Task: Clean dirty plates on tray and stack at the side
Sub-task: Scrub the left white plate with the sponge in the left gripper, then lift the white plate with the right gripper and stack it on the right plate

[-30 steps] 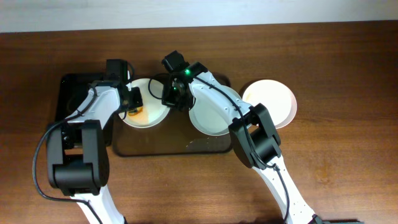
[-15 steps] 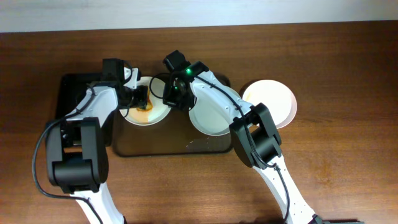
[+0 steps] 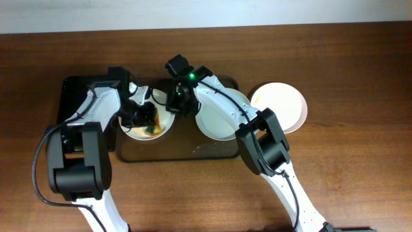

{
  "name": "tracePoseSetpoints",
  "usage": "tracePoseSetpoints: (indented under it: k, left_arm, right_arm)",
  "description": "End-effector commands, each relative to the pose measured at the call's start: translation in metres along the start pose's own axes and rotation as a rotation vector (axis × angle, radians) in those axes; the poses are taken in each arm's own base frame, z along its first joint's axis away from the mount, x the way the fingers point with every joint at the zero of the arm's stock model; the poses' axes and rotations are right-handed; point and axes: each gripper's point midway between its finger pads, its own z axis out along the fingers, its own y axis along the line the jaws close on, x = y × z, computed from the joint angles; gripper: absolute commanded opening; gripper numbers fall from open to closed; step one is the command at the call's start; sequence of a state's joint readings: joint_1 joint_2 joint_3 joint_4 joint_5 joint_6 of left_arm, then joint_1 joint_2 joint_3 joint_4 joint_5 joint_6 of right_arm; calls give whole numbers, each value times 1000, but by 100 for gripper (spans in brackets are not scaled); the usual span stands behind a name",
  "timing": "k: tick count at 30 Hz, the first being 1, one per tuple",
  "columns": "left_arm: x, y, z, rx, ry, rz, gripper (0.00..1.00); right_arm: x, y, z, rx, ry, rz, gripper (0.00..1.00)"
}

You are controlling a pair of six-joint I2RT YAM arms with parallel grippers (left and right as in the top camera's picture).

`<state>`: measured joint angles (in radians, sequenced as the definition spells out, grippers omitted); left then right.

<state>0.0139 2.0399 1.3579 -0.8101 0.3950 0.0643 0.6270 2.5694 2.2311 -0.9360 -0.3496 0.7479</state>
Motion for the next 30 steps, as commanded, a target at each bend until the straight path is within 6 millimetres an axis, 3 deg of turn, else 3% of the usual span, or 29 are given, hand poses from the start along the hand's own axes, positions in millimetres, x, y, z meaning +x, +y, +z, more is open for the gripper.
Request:
tracePoseSetpoints:
  k: [1, 3, 5, 8, 9, 12, 16, 18, 21, 26, 29, 30]
  left_arm:
    - [-29, -5, 11, 42, -115, 29, 1]
    - [-63, 38, 1, -199, -266, -102, 1]
    - [-78, 75, -17, -415, -374, -214, 1]
    - [-68, 98, -28, -562, -372, -279, 1]
    - [-54, 98, -23, -561, -311, -289, 1]
    - [-12, 72, -2, -415, -108, -311, 1]
    - [24, 15, 11, -92, 96, -139, 1]
    - [25, -19, 11, 111, 101, -35, 1]
    - [14, -34, 6, 199, 60, 5, 1]
    - [-41, 9, -24, 124, -125, -231, 1]
    - [-68, 59, -46, 48, -272, -398, 1]
    - [-71, 68, -50, 47, -295, -414, 1]
  right_arm:
    - [-4, -20, 10, 54, -4, 40, 4]
    - [-4, -20, 10, 56, -5, 40, 4]
    - [-5, -21, 10, 60, -8, 40, 4]
    - [-5, -21, 9, 60, -10, 40, 4]
    - [-5, -21, 9, 59, -11, 40, 4]
    - [-5, -21, 9, 58, -11, 40, 4]
    - [-4, -21, 9, 58, -5, 33, 4]
    - [-3, -20, 10, 53, 2, 25, 4]
    - [-1, -20, 10, 53, 12, 18, 4]
    - [-1, -22, 9, 56, 15, 22, 4]
    - [-3, -25, 7, 48, 25, 8, 4]
    - [-3, -27, 6, 51, 28, 7, 4]
